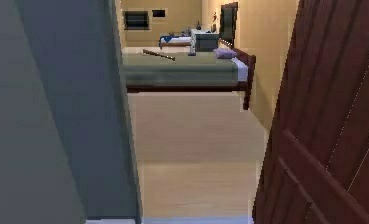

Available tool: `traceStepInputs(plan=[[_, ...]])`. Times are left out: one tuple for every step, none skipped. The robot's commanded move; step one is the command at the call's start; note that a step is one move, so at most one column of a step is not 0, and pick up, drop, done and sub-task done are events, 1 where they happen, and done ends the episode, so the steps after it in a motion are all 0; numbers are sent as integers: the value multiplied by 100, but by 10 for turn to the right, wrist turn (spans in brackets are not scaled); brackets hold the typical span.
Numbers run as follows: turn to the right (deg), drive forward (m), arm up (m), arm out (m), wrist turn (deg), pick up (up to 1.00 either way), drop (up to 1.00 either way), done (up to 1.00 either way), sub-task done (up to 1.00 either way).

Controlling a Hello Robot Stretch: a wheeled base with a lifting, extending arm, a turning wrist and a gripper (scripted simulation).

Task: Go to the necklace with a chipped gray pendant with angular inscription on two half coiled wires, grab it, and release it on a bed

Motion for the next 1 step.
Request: traceStepInputs(plan=[[0,90,0,0,0,0,0,0,0]])
